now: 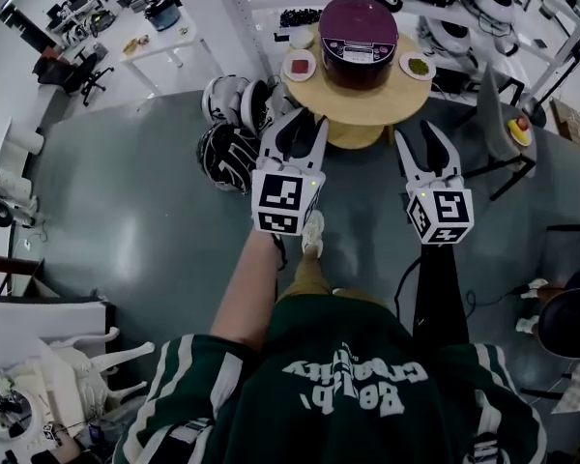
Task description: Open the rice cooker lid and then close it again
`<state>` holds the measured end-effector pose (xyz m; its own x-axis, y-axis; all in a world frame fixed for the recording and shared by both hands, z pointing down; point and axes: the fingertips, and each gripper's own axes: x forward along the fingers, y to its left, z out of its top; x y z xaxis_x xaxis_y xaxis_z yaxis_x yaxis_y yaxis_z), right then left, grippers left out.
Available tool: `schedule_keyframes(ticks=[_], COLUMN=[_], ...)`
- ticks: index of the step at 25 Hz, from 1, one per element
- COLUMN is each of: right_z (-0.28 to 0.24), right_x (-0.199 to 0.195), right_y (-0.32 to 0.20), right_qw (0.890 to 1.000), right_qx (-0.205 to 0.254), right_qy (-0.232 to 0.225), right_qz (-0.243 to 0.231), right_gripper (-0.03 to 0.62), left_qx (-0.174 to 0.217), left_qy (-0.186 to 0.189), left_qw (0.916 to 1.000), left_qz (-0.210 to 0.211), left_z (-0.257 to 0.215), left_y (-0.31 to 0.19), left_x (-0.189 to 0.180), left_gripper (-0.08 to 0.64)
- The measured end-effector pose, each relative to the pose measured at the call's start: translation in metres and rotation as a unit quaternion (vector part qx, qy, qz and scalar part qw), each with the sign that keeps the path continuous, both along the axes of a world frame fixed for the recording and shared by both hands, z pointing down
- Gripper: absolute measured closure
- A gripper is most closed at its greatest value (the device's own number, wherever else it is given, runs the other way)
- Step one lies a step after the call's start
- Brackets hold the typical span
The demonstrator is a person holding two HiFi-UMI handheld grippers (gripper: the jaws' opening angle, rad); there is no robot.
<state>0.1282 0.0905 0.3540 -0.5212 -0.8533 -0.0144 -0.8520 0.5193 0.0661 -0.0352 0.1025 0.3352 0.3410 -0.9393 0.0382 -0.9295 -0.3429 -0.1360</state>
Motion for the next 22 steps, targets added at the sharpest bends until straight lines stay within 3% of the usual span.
schedule_keyframes(ticks=[7, 22], right_z=[0.004, -0.008], right_x=[-0.020, -0.055], right_y=[-0.086, -0.264], right_qw=[1.000, 0.996], right_qx=[0.000, -0.004], right_qy=[0.000, 0.001], right_qz=[0.018, 0.089], right_gripper=[0.380, 0.371], left_qx=[0.023, 0.007], left_qy=[-0.020, -0.018], left_qw=[0.9993, 0.9949], left_qz=[0.021, 0.099], left_z=[-0.003, 0.000], left_y=[-0.092, -0.288], left_x=[-0.017, -0.048], left_gripper=[0.453, 0.453])
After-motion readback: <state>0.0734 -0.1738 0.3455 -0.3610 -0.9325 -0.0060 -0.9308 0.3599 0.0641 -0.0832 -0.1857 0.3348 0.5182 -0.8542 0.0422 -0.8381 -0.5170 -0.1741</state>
